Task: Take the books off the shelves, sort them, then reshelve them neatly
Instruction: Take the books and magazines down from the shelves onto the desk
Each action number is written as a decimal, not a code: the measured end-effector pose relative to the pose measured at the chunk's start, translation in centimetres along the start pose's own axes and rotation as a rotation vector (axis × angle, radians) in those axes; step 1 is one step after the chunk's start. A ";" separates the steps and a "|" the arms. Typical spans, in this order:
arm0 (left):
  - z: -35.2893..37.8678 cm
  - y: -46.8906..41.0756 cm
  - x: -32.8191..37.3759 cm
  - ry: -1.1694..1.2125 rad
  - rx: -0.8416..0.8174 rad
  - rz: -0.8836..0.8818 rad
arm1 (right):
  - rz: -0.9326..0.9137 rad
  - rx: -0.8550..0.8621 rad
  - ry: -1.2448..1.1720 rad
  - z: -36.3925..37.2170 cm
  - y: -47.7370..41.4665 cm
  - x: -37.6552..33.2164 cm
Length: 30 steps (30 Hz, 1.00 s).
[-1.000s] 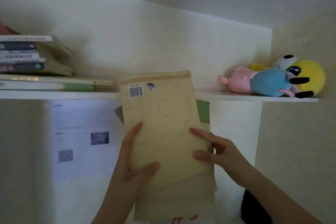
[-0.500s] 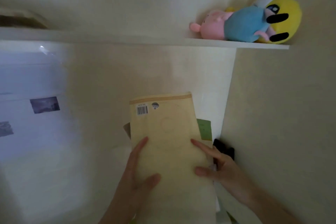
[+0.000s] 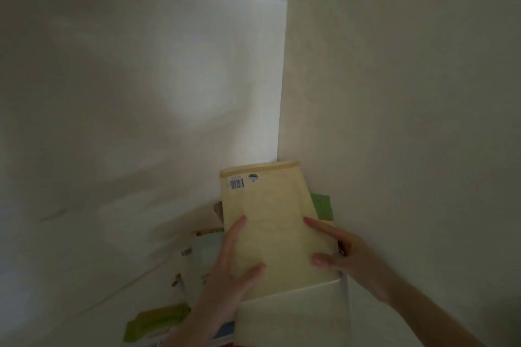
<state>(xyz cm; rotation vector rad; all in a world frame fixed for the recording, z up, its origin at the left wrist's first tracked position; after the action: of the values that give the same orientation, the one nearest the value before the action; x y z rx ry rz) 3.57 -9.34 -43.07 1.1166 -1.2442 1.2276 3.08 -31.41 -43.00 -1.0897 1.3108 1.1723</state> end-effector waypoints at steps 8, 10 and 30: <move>10.5 -2.4 -9.9 -0.148 -0.122 -0.299 | 0.279 0.067 0.014 -10.4 -1.5 10.4; 12.5 -2.6 -12.1 -0.190 -0.190 -0.395 | 0.348 0.063 -0.003 -12.0 -1.7 12.7; 16.4 -3.1 -10.7 -0.323 -0.358 -0.464 | 0.087 0.087 0.500 -12.9 -5.2 17.6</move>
<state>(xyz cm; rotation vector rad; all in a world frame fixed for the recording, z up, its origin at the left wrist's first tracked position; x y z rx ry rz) 6.34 -26.25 -52.94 1.2693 -1.2832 0.4673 5.60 -44.70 -60.86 -1.3232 1.7898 0.9224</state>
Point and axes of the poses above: each hand's wrist, its own y-axis away from the middle knuckle, its own z-axis out of the palm, x = y × z, the point moved 6 cm from there along -y, towards the middle knuckle, and after that the axes turned 13 degrees about x, right-handed, at the moved point
